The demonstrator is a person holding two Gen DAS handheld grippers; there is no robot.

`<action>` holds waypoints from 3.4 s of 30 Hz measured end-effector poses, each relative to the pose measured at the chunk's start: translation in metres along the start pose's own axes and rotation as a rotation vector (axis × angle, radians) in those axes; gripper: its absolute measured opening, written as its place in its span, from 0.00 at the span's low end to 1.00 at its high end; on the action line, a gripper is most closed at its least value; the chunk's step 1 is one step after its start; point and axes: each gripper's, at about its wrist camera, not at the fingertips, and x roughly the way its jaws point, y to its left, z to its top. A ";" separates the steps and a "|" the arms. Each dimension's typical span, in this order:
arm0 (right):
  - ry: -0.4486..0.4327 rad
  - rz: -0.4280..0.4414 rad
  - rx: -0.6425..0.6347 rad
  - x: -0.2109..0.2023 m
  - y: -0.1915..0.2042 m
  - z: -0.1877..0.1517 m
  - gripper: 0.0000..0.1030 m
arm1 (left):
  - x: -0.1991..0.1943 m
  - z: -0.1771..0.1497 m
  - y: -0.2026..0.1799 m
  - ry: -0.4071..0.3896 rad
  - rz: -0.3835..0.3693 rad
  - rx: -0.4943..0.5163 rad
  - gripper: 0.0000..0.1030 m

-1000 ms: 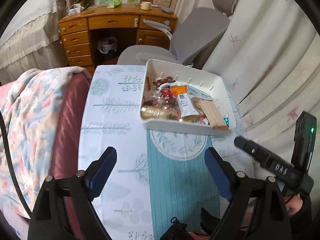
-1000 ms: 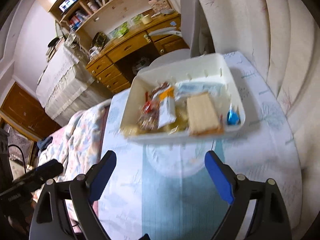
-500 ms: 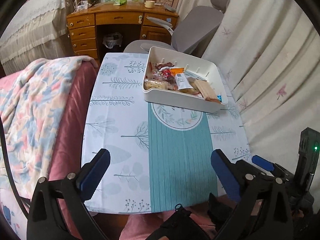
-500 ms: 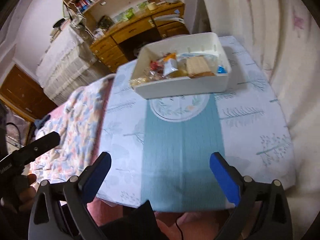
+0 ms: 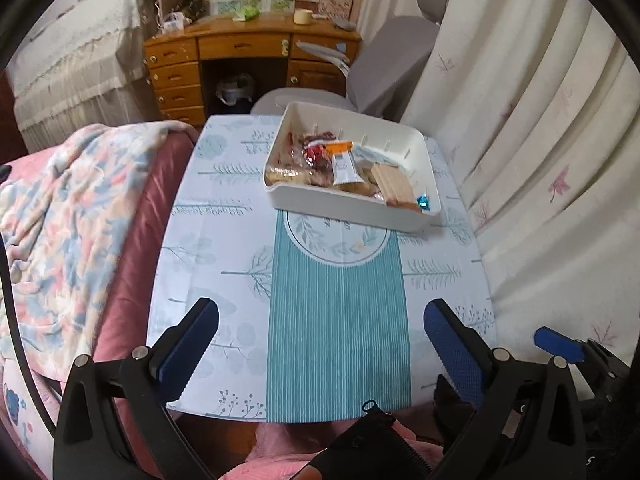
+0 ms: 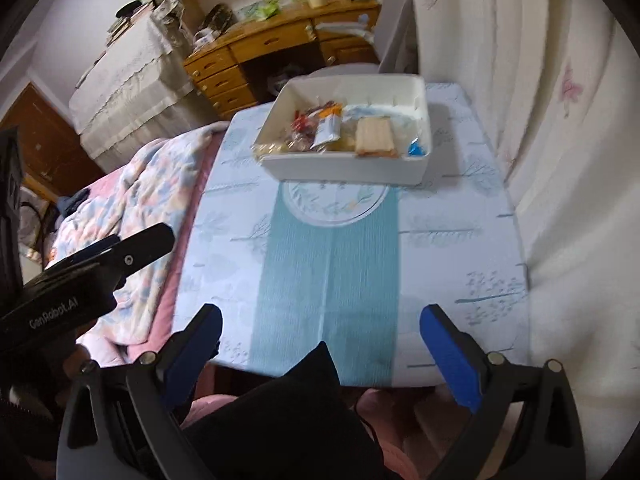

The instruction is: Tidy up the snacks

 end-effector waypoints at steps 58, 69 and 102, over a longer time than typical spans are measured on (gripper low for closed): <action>-0.054 -0.004 -0.002 0.007 -0.013 0.004 1.00 | -0.007 -0.008 -0.028 -0.094 0.097 0.049 0.99; -0.052 -0.004 -0.002 0.008 -0.014 0.004 1.00 | -0.007 -0.008 -0.029 -0.094 0.098 0.048 0.99; -0.044 -0.003 0.001 0.010 -0.015 0.005 1.00 | -0.006 -0.006 -0.030 -0.092 0.101 0.051 0.99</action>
